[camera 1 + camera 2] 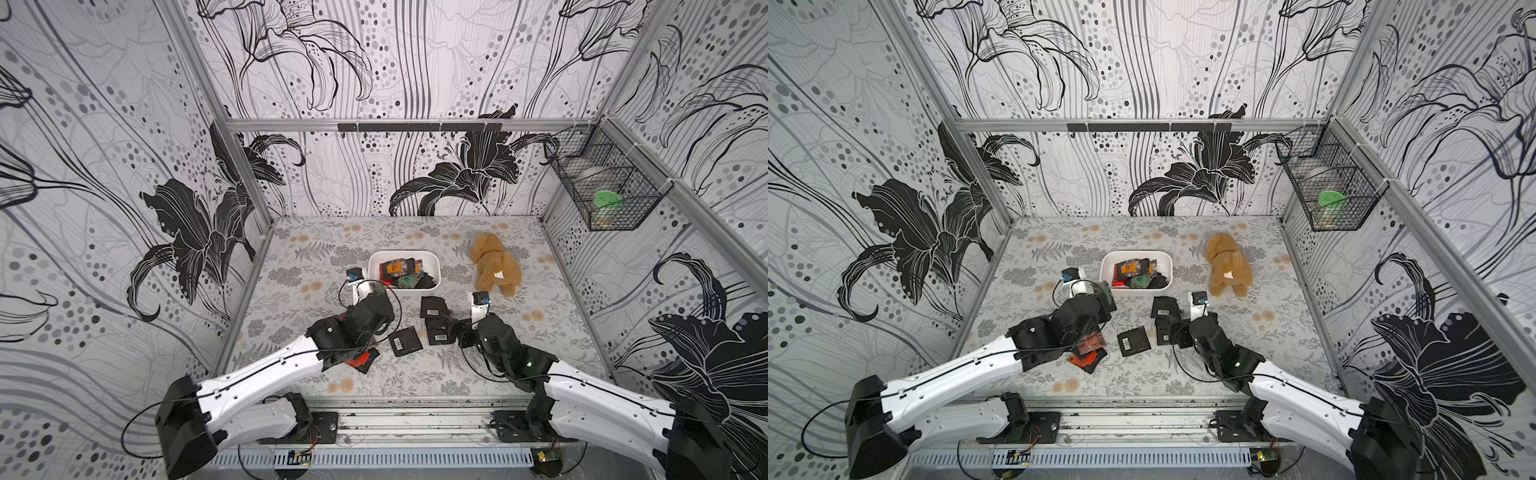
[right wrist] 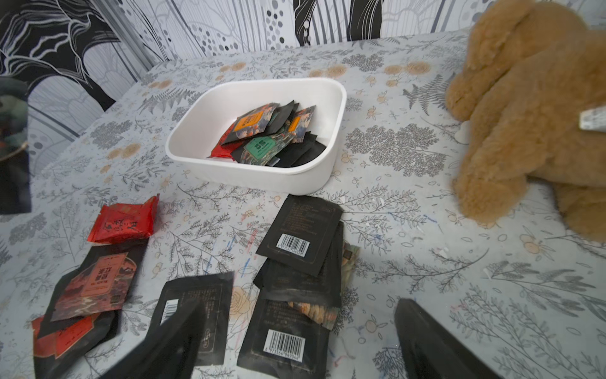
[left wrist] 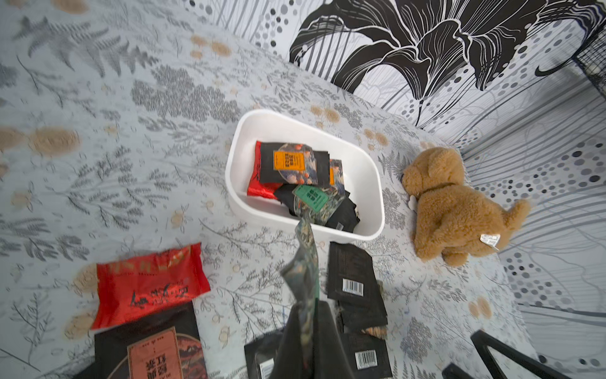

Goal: Put the tea bags into the storage box
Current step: Place the tea bag in the storage box.

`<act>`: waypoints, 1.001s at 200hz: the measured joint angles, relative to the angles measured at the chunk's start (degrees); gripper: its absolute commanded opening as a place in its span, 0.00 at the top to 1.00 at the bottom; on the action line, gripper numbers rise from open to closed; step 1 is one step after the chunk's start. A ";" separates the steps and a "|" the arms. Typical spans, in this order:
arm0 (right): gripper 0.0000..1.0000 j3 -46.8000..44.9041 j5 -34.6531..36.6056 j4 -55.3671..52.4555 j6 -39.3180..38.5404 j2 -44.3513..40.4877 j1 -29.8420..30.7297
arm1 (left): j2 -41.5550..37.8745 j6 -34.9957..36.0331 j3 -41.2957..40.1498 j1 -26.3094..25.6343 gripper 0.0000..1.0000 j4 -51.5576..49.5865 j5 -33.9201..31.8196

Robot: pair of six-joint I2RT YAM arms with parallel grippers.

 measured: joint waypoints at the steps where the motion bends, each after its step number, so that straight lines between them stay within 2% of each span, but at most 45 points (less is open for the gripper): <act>1: 0.05 -0.07 0.02 0.04 0.00 -0.09 0.00 | 0.63 0.37 0.59 0.04 1.00 0.13 -0.13; 29: 0.04 -4.39 0.87 4.00 -0.13 -3.34 0.00 | 13.22 5.75 12.07 3.65 1.00 1.05 -0.39; 87: 0.04 -8.68 -0.42 9.79 -0.85 -3.28 0.00 | 37.75 11.28 32.65 10.82 1.00 2.93 7.34; 107: 0.05 -8.59 -1.64 9.99 -2.01 -2.91 0.00 | 43.43 11.21 37.40 12.52 1.00 2.43 10.78; 128: 0.04 -8.55 -2.82 9.88 -2.60 -2.93 0.00 | 46.75 10.99 38.86 13.99 0.96 2.08 13.73; 143: 0.04 -8.55 -3.76 9.88 -3.17 -3.08 0.00 | 48.17 10.75 38.95 14.82 0.85 1.79 15.10; 162: 0.04 -8.55 -5.60 9.94 -3.76 -3.61 0.00 | 48.85 10.19 38.77 15.78 0.77 1.51 15.96; 188: 0.04 -8.55 -7.63 10.40 -4.66 -3.89 0.00 | 48.41 9.33 37.24 16.94 0.48 1.86 15.54; 200: 0.05 -8.55 -8.22 10.51 -4.87 -3.85 0.00 | 47.60 9.03 35.43 17.46 0.38 1.62 14.62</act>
